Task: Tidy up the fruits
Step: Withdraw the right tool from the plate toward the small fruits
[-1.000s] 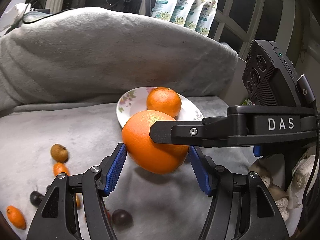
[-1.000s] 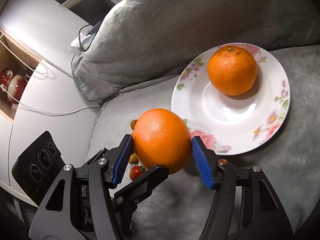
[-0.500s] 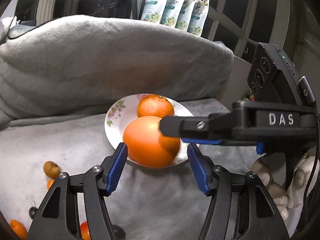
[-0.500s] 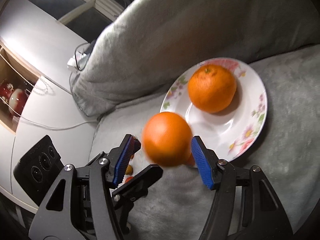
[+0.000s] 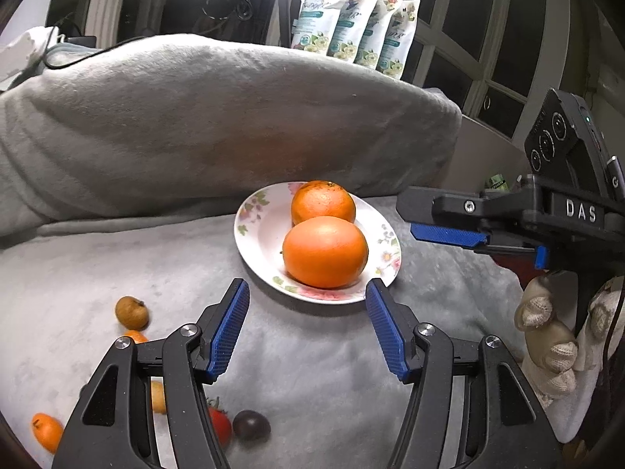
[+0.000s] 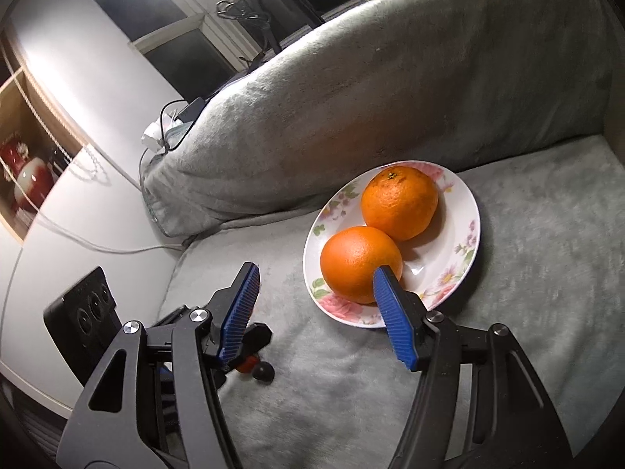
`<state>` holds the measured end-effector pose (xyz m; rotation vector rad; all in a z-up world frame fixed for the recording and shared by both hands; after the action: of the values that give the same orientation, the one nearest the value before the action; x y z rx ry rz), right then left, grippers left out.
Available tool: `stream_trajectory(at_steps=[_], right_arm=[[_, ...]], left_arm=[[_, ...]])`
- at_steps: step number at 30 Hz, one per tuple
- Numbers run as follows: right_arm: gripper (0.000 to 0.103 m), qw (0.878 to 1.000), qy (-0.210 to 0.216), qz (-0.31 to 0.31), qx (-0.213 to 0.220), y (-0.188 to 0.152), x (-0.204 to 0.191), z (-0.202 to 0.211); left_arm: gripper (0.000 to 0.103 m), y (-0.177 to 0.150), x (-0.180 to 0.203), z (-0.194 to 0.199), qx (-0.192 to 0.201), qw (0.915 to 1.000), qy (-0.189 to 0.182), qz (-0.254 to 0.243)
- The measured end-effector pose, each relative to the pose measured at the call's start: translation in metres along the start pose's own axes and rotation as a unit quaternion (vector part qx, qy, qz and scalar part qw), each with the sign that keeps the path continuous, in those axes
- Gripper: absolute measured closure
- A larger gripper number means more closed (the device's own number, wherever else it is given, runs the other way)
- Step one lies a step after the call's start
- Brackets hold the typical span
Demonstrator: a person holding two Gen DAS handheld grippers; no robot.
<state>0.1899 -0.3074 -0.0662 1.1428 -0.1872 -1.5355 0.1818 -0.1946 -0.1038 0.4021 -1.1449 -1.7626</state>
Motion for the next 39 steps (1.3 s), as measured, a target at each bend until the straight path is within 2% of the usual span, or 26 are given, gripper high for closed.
stream_trajectory(at_steps=[9,22,24,26,32,33,35,39], right_arm=[[0.039,0.998,-0.019,0.053,0.014,-0.010,-0.019,0.009],[0.039,0.995,-0.019,0.099,0.021,-0.025,-0.043,0.005],[0.036,0.993,-0.023,0.112,0.019,-0.028,-0.047,0.004],[0.028,0.991,-0.028,0.130,0.021,-0.031,-0.053,0.003],[0.027,0.983,-0.032,0.180,0.019,-0.043,-0.074,0.001],[0.026,0.982,-0.032,0.185,0.019,-0.044,-0.077,0.001],[0.017,0.979,-0.032,0.199,0.021,-0.047,-0.084,0.001],[0.015,0.975,-0.031,0.218,0.026,-0.051,-0.095,0.003]], left_arm=[[0.041,0.004,-0.013,0.029,0.030,0.9995,0.011,-0.005],[0.041,-0.001,-0.089,0.080,0.051,0.9948,0.082,0.033],[0.041,-0.005,-0.100,0.086,0.051,0.9936,0.093,0.039],[0.041,-0.008,-0.107,0.092,0.050,0.9925,0.104,0.040],[0.041,-0.013,-0.116,0.107,0.054,0.9902,0.124,0.033],[0.041,-0.014,-0.117,0.110,0.055,0.9899,0.126,0.032],[0.041,-0.014,-0.117,0.114,0.058,0.9895,0.130,0.028],[0.041,-0.015,-0.119,0.119,0.060,0.9891,0.131,0.029]])
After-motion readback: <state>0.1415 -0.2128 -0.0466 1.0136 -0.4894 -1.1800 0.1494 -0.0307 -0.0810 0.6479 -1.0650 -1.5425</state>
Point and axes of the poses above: each gripper's, at about its wrist camera, not at the fingertips, and z roughly against the way its jaws point, x to its right, y to its top, the point moved 8 cm from there along -z, roughly the way its jaws point, and after that the axes turned 7 degrees about x, right-handed, at the moved point
